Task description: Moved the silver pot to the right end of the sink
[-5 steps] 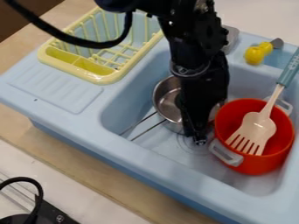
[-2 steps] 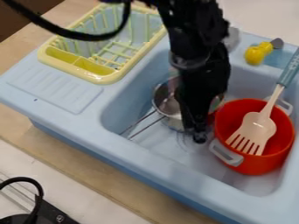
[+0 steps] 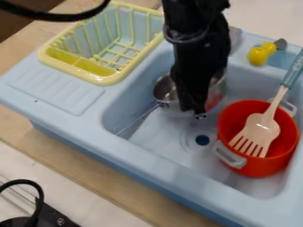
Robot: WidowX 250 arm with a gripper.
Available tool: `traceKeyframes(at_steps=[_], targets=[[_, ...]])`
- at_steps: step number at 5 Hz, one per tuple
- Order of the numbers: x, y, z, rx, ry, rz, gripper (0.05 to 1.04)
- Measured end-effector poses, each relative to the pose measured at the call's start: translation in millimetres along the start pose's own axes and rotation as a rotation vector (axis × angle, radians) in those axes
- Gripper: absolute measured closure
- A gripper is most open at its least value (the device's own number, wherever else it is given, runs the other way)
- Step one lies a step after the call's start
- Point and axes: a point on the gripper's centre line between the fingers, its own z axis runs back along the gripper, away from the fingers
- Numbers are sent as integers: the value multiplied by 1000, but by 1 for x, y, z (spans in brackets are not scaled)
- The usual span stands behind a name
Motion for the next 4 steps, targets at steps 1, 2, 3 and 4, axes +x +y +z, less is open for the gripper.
traceKeyframes(at_steps=[1, 2, 3, 4], targets=[[0, -1, 4, 1, -9, 4, 1028], [3, -1, 16, 8, -15, 8, 1028], [5, 0, 23, 14, 2, 33, 1028], [6, 3, 28, 36, 11, 46, 1028]])
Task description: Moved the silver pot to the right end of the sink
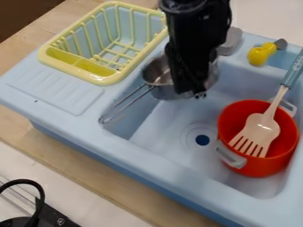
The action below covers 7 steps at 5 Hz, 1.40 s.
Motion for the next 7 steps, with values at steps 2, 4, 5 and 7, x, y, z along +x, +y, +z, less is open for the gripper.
traceKeyframes(at_steps=[2, 4, 5, 7], targets=[[-7, 12, 11, 80, 81, 73, 1028], [-18, 32, 18, 153, 128, 140, 1028], [-24, 46, 22, 192, 139, 180, 1028], [-41, 75, 4, 192, 188, 271, 1028]])
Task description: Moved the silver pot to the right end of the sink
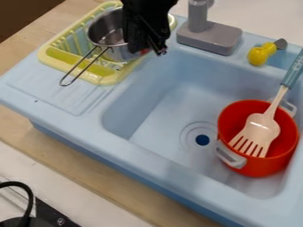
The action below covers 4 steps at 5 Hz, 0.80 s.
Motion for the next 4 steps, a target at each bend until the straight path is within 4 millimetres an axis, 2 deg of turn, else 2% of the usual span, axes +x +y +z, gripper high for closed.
traceKeyframes(at_steps=[3, 4], targets=[[-4, 35, -26, -25, 45, 93, 1028], [-5, 39, -32, -49, 34, 105, 1028]])
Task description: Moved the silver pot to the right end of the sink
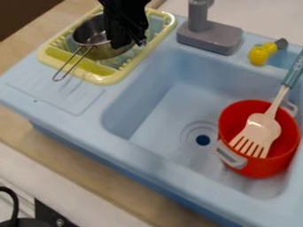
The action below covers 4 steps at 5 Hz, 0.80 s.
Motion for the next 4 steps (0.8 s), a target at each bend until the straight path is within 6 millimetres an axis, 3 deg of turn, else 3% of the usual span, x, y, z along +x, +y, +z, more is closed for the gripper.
traceKeyframes(at_steps=[4], targets=[[23, -1, -18, -83, -16, -42, 1028]])
